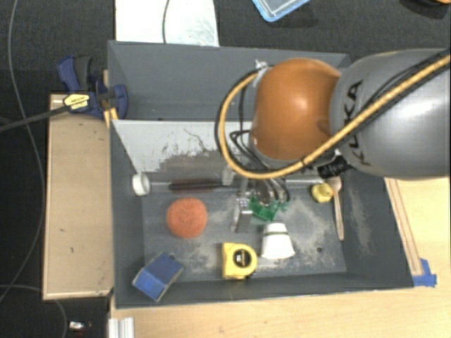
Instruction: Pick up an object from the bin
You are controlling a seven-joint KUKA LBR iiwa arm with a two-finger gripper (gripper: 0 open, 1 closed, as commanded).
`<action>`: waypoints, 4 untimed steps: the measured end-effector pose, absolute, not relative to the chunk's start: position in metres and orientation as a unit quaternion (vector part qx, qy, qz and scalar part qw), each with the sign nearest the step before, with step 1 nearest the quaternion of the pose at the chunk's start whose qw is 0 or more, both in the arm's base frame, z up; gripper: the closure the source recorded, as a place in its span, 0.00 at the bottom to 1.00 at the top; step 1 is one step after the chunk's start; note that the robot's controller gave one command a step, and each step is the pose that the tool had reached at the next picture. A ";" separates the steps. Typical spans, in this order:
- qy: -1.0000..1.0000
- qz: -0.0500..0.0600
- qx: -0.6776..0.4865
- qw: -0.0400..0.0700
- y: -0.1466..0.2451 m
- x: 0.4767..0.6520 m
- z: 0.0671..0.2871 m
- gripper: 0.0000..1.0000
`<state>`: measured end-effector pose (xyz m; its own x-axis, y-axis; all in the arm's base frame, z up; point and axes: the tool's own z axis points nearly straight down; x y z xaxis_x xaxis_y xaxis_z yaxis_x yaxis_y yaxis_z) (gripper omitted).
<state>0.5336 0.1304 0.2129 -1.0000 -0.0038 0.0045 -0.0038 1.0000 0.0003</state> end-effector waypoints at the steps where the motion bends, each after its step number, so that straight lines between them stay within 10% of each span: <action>1: -1.000 -0.001 0.000 -0.001 0.130 0.535 0.217 0.00; 2: -1.000 -0.001 -0.026 -0.002 0.124 0.528 0.213 0.00; 3: -0.999 -0.001 0.054 -0.003 0.121 0.557 0.164 0.00; 4: -0.996 -0.001 0.085 -0.004 0.093 0.538 0.135 0.00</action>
Offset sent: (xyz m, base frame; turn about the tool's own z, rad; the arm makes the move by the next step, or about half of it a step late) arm -0.0223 -0.0192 -0.0079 0.1588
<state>0.5380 0.0933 0.1352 -0.9856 -0.1691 -0.0082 -0.1691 0.9856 0.0013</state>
